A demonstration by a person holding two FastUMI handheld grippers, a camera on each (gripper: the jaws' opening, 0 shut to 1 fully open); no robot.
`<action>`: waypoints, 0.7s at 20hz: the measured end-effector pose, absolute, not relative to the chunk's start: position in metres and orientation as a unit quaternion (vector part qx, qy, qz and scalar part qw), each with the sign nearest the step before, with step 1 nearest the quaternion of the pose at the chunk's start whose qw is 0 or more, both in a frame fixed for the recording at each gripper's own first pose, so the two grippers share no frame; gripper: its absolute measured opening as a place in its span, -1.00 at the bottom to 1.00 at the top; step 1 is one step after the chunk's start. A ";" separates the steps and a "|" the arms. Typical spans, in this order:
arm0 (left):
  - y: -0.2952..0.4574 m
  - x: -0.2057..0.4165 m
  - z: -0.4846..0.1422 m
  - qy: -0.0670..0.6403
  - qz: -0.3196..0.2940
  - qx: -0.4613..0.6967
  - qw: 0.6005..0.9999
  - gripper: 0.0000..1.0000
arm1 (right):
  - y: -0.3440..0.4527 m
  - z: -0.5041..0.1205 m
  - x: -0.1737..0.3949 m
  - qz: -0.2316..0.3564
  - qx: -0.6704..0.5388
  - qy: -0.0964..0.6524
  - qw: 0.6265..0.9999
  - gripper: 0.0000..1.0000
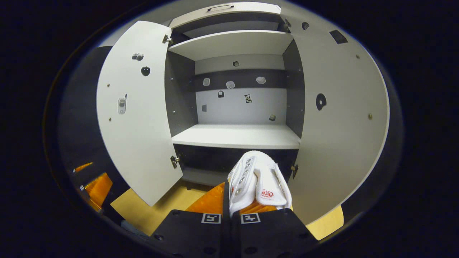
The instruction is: Grab one shoe with the right hand and put it into the shoe cabinet, grab the other shoe with the left hand and put it into the shoe cabinet; then close the right door with the right hand and the left door with the left hand.
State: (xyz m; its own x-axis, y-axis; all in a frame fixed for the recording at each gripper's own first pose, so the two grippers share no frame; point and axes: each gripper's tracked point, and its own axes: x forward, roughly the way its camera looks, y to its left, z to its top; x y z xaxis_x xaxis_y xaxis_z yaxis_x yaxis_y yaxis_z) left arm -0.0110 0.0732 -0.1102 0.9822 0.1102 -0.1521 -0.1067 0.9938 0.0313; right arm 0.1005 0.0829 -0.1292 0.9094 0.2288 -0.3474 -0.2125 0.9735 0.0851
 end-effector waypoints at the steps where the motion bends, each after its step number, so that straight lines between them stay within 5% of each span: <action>1: 0.072 -0.009 -0.112 0.076 0.052 0.010 0.996 0.95 | 0.084 -0.119 0.116 0.114 0.024 0.179 0.977 -0.90; 14: 0.054 0.009 -0.111 0.064 0.015 -0.005 0.998 0.96 | 0.099 -0.111 0.352 0.100 -0.045 0.199 0.974 -0.90</action>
State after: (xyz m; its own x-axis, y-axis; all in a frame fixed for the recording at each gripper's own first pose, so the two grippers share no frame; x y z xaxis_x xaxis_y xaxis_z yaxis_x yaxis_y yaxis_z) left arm 0.0092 0.0541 -0.1115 0.9913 0.0290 -0.1284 -0.0303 0.9995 -0.0087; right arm 0.3518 0.0993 -0.1109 0.9007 0.1775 -0.3965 -0.2137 0.9757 -0.0486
